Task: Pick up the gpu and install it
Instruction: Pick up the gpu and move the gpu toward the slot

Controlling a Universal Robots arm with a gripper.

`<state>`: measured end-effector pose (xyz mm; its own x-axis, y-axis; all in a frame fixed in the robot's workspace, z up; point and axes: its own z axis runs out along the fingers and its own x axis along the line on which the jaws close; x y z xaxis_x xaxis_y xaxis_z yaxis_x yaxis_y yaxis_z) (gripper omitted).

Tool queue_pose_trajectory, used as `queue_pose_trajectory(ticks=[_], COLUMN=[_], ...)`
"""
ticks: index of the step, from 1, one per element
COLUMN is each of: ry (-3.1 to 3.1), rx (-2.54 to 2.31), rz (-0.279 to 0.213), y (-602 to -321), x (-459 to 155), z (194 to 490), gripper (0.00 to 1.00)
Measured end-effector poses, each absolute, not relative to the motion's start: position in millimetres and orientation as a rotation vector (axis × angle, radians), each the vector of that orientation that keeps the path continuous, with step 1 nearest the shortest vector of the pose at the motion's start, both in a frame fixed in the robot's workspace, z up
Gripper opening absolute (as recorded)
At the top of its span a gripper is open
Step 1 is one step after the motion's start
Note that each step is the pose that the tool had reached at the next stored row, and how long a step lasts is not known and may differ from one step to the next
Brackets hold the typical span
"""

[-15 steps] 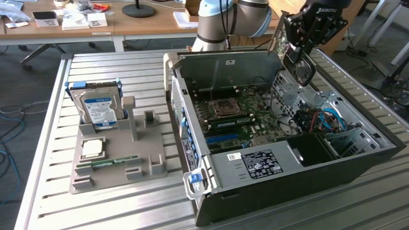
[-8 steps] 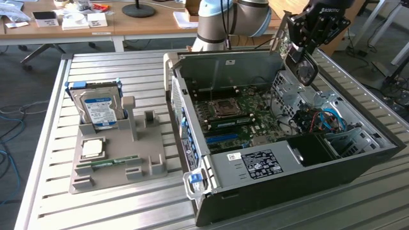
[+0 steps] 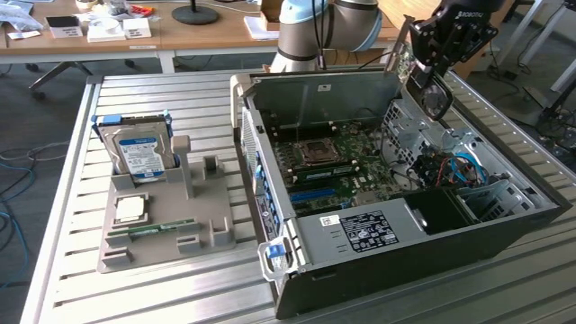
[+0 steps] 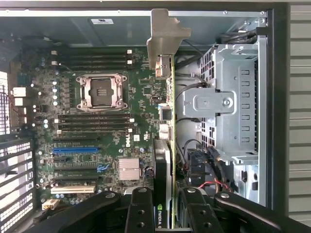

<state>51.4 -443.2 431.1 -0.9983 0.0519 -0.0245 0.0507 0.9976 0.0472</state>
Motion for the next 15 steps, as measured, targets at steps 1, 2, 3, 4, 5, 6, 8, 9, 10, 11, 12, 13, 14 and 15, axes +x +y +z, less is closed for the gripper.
queue_pose_trajectory(ticks=[1,2,3,4,5,6,8,9,10,11,12,13,14,15], ry=[3.114,3.114,3.114,3.114,3.114,3.114,3.114,3.114,3.114,3.114,3.114,3.114,3.114,3.114], rx=[0.080,0.080,0.080,0.080,0.080,0.080,0.080,0.080,0.080,0.080,0.080,0.080,0.080,0.080], rz=[0.073,0.073,0.073,0.073,0.073,0.073,0.073,0.073,0.073,0.073,0.073,0.073,0.073,0.073], y=[-443,-443,-443,-443,-443,-443,-443,-443,-443,-443,-443,-443,-443,-443], x=[52,53,54,55,56,57,59,60,61,62,63,64,64,65], z=[431,431,431,431,431,431,431,431,431,431,431,431,431,431], gripper=[0.27,0.27,0.27,0.27,0.27,0.27,0.27,0.27,0.27,0.27,0.27,0.27,0.27,0.27])
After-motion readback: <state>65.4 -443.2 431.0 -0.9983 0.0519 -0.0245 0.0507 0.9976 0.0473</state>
